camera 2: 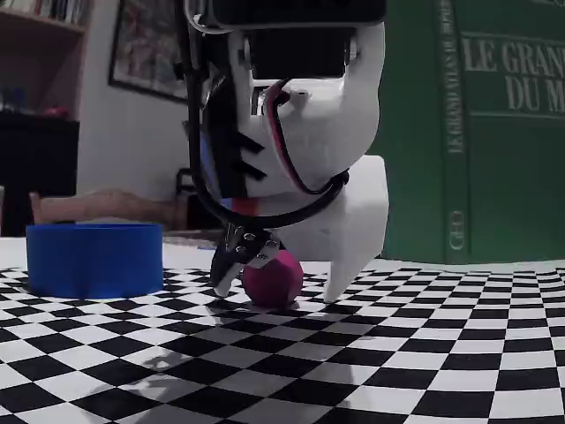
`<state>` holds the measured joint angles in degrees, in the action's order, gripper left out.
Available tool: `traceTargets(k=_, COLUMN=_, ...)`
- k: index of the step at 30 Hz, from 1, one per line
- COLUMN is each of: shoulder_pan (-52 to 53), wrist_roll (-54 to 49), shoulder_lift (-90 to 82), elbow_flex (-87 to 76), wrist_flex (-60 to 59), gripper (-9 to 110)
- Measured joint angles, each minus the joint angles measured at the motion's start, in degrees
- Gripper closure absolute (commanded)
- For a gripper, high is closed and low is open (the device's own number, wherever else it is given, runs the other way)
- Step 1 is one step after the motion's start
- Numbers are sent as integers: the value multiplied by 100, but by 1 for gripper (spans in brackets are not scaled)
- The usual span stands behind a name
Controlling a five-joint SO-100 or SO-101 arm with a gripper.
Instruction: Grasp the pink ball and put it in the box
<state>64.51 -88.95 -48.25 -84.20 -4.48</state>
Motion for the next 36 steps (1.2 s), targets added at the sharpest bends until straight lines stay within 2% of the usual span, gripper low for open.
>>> traceTargets(k=16, shoulder_pan=-9, wrist_roll=0, shoulder_lift=0, elbow_flex=0, wrist_flex=0, gripper=72)
traceTargets(k=18, shoulder_pan=-9, wrist_roll=0, shoulder_lift=0, elbow_flex=0, wrist_flex=0, gripper=75)
traceTargets(k=21, shoulder_pan=-9, wrist_roll=0, shoulder_lift=0, elbow_flex=0, wrist_flex=9, gripper=97)
traceTargets(k=22, shoulder_pan=-18, wrist_roll=0, shoulder_lift=0, elbow_flex=0, wrist_flex=9, gripper=101)
traceTargets(k=36, shoulder_pan=-70, wrist_roll=0, shoulder_lift=0, elbow_flex=0, wrist_flex=53, gripper=101)
